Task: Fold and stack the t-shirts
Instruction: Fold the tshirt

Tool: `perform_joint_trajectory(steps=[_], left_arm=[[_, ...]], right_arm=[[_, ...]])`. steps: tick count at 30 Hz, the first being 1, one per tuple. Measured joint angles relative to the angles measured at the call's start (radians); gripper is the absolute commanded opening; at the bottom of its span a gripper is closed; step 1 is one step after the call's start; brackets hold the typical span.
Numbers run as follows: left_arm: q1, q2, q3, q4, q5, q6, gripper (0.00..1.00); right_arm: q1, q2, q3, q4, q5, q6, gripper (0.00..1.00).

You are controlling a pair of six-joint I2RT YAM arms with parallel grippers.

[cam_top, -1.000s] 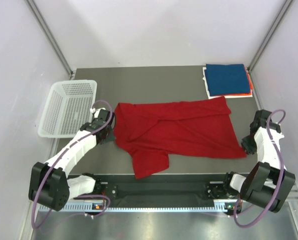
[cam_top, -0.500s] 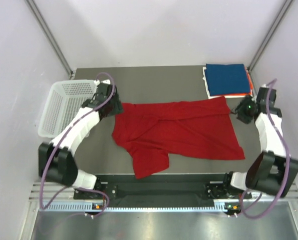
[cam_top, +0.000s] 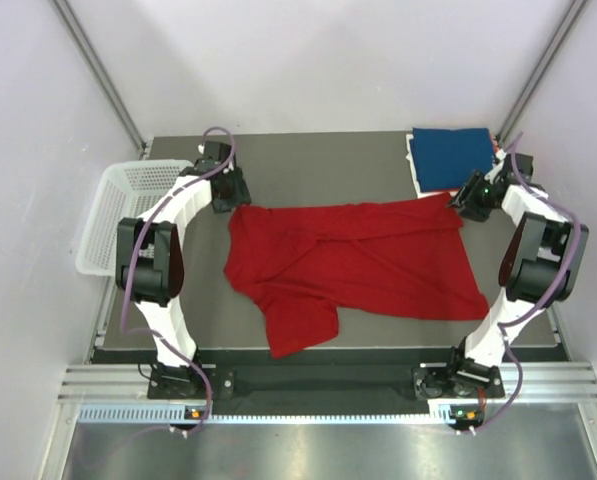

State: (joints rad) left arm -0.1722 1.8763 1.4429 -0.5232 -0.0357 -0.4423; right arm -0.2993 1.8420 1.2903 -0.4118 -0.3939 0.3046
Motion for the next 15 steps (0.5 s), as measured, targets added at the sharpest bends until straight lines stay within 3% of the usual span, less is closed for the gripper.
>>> perform_joint_trajectory(steps=[10, 15], left_arm=[[0.002, 0.102, 0.066, -0.012, 0.043, -0.001, 0.59], [0.002, 0.126, 0.064, -0.013, 0.031, -0.001, 0.49]], right_arm=[[0.0, 0.152, 0.109, 0.025, 0.003, -0.048, 0.51], [0.0, 0.216, 0.176, 0.028, 0.004, -0.063, 0.51]])
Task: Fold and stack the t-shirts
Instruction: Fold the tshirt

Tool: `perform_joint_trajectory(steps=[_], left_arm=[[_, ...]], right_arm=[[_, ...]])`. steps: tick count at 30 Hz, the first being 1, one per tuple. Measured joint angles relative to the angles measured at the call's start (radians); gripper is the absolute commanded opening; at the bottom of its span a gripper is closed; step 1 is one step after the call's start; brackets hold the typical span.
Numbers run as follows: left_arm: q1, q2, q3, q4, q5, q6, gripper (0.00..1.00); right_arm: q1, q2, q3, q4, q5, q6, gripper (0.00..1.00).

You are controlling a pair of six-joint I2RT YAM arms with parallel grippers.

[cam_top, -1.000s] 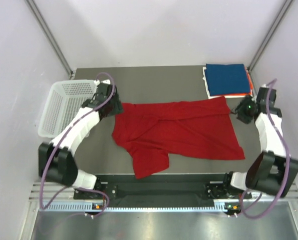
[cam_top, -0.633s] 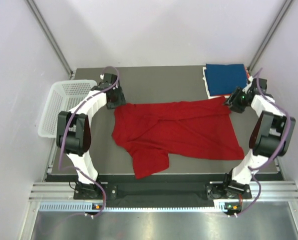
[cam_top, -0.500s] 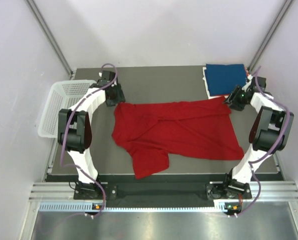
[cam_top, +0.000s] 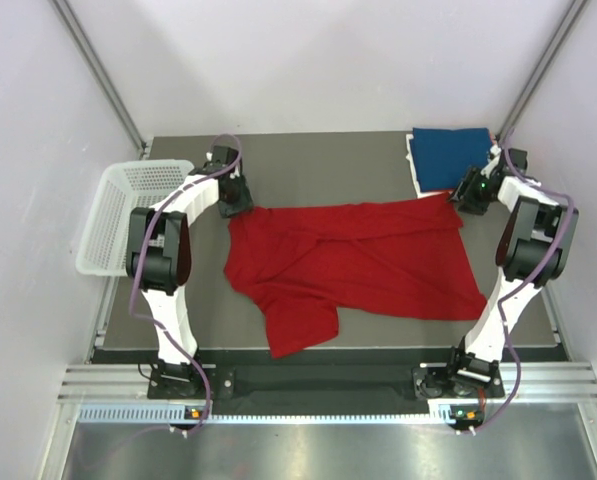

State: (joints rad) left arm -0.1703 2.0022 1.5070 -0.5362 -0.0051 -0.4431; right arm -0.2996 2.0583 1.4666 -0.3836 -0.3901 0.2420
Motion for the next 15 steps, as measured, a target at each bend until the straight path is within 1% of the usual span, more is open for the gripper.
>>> perform_joint_trajectory(steps=[3, 4, 6, 7, 8, 9, 11, 12, 13, 15], left_arm=[[0.0, 0.013, 0.0, -0.002, -0.007, 0.0, 0.45], [0.0, 0.017, 0.0, -0.002, -0.008, 0.0, 0.36], [0.0, 0.023, 0.0, -0.003, -0.011, -0.003, 0.24], [0.0, 0.023, 0.0, -0.002, -0.011, -0.003, 0.11], [0.0, 0.023, 0.0, -0.002, -0.011, -0.006, 0.06], [0.0, 0.023, 0.0, -0.002, -0.012, -0.003, 0.0], [0.0, 0.023, 0.0, -0.002, -0.017, 0.002, 0.0], [0.0, 0.023, 0.0, -0.003, -0.021, 0.003, 0.0], [0.0, 0.023, 0.0, -0.003, -0.024, 0.003, 0.0], [0.002, 0.023, 0.0, -0.004, -0.037, 0.003, 0.0]], right_arm=[[0.0, 0.02, 0.014, 0.005, -0.003, -0.003, 0.5], [0.0, 0.025, 0.014, 0.01, -0.01, -0.003, 0.48], [0.0, 0.034, 0.014, 0.024, -0.025, 0.002, 0.43], [0.0, 0.039, 0.014, 0.031, -0.032, 0.005, 0.41], [0.0, 0.042, 0.014, 0.04, -0.032, 0.011, 0.38], [0.0, 0.045, 0.014, 0.049, -0.033, 0.015, 0.29], [0.0, 0.05, 0.014, 0.063, -0.03, 0.027, 0.17], [0.0, 0.051, 0.014, 0.069, -0.026, 0.036, 0.04], [0.0, 0.052, 0.014, 0.073, -0.022, 0.039, 0.0], [0.0, 0.052, 0.012, 0.085, -0.005, 0.06, 0.0]])
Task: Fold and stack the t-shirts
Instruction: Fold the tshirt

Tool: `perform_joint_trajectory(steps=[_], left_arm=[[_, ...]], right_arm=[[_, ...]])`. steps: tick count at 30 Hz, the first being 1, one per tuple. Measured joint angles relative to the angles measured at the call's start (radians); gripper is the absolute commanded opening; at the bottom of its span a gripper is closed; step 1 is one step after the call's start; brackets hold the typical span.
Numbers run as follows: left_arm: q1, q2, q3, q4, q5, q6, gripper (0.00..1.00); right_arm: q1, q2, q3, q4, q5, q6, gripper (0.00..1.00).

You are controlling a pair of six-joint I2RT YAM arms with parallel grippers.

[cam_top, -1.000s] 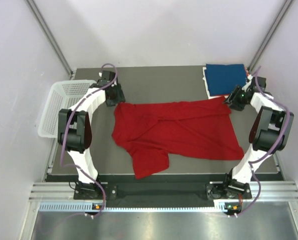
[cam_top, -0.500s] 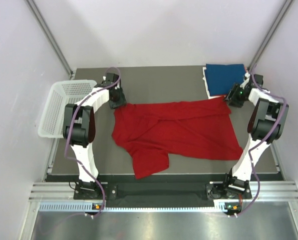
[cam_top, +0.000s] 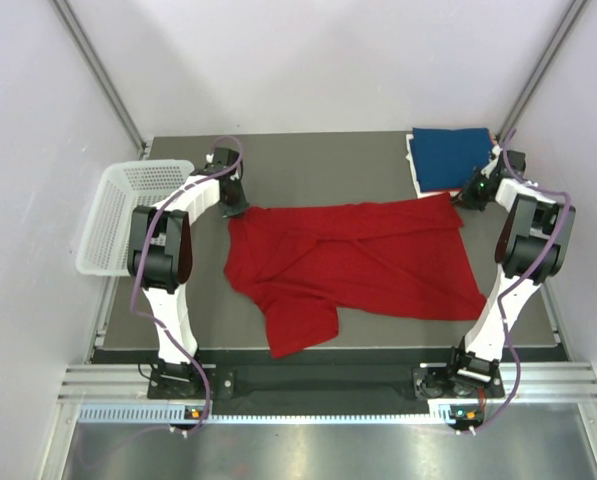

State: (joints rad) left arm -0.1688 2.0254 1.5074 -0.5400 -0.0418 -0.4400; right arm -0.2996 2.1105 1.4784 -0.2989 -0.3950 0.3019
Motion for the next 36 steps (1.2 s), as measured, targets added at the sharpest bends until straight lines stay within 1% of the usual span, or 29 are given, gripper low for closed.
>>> perform_joint_trajectory(steps=[4, 9, 14, 18, 19, 20, 23, 24, 25, 26, 29, 32, 33, 36], left_arm=[[0.004, 0.0, 0.0, -0.009, -0.026, -0.004, 0.0], [0.007, 0.0, 0.0, -0.014, -0.057, -0.014, 0.0], [0.008, 0.0, 0.008, -0.019, -0.067, -0.023, 0.0], [0.009, 0.005, 0.058, -0.05, -0.074, -0.023, 0.0], [0.009, 0.009, 0.077, -0.06, -0.074, -0.022, 0.03], [0.009, 0.013, 0.095, -0.065, -0.073, -0.021, 0.13], [0.011, 0.014, 0.118, -0.074, -0.063, -0.012, 0.23], [0.011, 0.014, 0.122, -0.076, -0.061, -0.008, 0.26], [0.012, 0.011, 0.124, -0.08, -0.061, -0.002, 0.3], [0.013, 0.008, 0.124, -0.088, -0.061, 0.002, 0.36], [0.015, -0.014, 0.123, -0.117, -0.062, 0.011, 0.37], [0.013, -0.071, 0.094, -0.123, -0.041, 0.024, 0.36], [0.012, -0.095, 0.072, -0.119, -0.023, 0.031, 0.36], [0.002, -0.175, -0.021, -0.084, 0.093, 0.065, 0.38]], right_arm=[[-0.011, -0.009, -0.055, 0.077, 0.023, 0.053, 0.0], [-0.021, -0.063, -0.163, 0.174, 0.059, 0.124, 0.0], [-0.024, -0.068, -0.179, 0.203, 0.064, 0.16, 0.0], [-0.024, -0.068, -0.182, 0.208, 0.064, 0.174, 0.0], [-0.024, -0.068, -0.182, 0.208, 0.064, 0.175, 0.02], [-0.024, -0.068, -0.182, 0.208, 0.063, 0.179, 0.11], [-0.025, -0.069, -0.182, 0.208, 0.054, 0.19, 0.24], [-0.025, -0.073, -0.182, 0.204, 0.055, 0.193, 0.33], [-0.024, -0.081, -0.182, 0.192, 0.058, 0.2, 0.36], [-0.024, -0.093, -0.181, 0.172, 0.066, 0.201, 0.4], [-0.016, -0.141, -0.18, 0.085, 0.11, 0.2, 0.41], [0.013, -0.217, -0.18, -0.007, 0.169, 0.201, 0.4], [0.033, -0.24, -0.18, -0.026, 0.179, 0.201, 0.4], [0.143, -0.303, -0.159, -0.084, 0.204, 0.198, 0.4]])
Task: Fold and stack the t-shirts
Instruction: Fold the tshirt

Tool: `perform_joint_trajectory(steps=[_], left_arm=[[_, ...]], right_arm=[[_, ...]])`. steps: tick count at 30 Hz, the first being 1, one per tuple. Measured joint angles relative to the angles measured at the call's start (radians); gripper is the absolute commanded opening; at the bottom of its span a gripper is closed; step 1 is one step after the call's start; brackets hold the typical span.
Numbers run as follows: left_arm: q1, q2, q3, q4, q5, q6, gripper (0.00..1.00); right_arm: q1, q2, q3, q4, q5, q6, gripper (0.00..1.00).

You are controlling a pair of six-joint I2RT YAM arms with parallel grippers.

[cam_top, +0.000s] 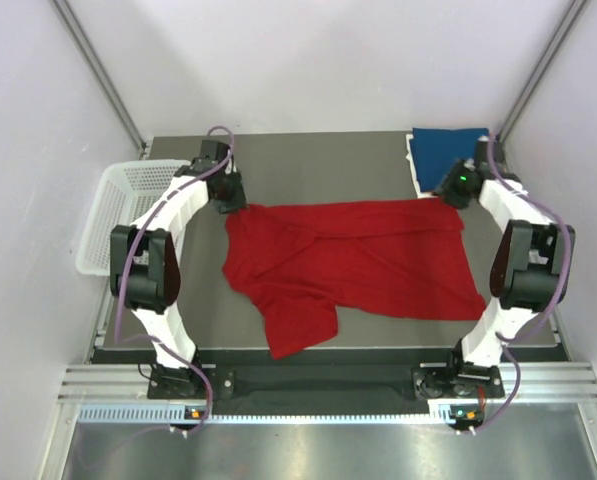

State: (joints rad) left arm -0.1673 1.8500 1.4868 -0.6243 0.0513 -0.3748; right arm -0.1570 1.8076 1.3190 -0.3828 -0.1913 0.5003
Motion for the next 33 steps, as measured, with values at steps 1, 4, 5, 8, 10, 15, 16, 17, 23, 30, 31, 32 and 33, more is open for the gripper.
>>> perform_joint_trajectory(steps=[1, 4, 5, 8, 10, 15, 16, 17, 23, 30, 31, 32, 33], left_arm=[[-0.009, -0.026, -0.039, 0.029, 0.052, 0.021, 0.4], [-0.041, -0.049, -0.099, 0.089, 0.197, 0.075, 0.44], [-0.054, -0.048, -0.109, 0.109, 0.234, 0.092, 0.45], [-0.091, -0.04, -0.117, 0.152, 0.31, 0.143, 0.47], [-0.115, -0.027, -0.117, 0.181, 0.34, 0.179, 0.47], [-0.153, 0.046, -0.114, 0.22, 0.379, 0.241, 0.48], [-0.159, 0.064, -0.114, 0.222, 0.382, 0.249, 0.48], [-0.166, 0.082, -0.114, 0.224, 0.387, 0.256, 0.48], [-0.191, 0.131, -0.114, 0.238, 0.404, 0.275, 0.48], [-0.195, 0.132, -0.114, 0.264, 0.393, 0.299, 0.47], [-0.195, 0.132, -0.114, 0.264, 0.386, 0.302, 0.47], [-0.195, 0.132, -0.114, 0.266, 0.378, 0.305, 0.47], [-0.195, 0.132, -0.114, 0.267, 0.372, 0.309, 0.48]], right_arm=[[0.054, -0.017, 0.008, -0.009, 0.003, -0.002, 0.4], [0.208, -0.059, 0.01, -0.017, -0.01, -0.011, 0.41], [0.248, -0.072, 0.004, -0.018, -0.021, -0.012, 0.41], [0.344, -0.139, -0.049, -0.015, -0.05, -0.019, 0.42], [0.373, -0.196, -0.098, -0.013, -0.066, -0.019, 0.43], [0.395, -0.298, -0.181, 0.0, -0.094, -0.019, 0.44], [0.396, -0.307, -0.186, 0.0, -0.098, -0.021, 0.44], [0.396, -0.314, -0.187, -0.001, -0.098, -0.025, 0.44], [0.397, -0.321, -0.189, 0.005, -0.098, -0.045, 0.44], [0.397, -0.321, -0.199, 0.021, -0.099, -0.048, 0.44], [0.397, -0.321, -0.199, 0.023, -0.1, -0.048, 0.44], [0.397, -0.321, -0.199, 0.024, -0.101, -0.048, 0.44], [0.397, -0.321, -0.199, 0.024, -0.102, -0.048, 0.44]])
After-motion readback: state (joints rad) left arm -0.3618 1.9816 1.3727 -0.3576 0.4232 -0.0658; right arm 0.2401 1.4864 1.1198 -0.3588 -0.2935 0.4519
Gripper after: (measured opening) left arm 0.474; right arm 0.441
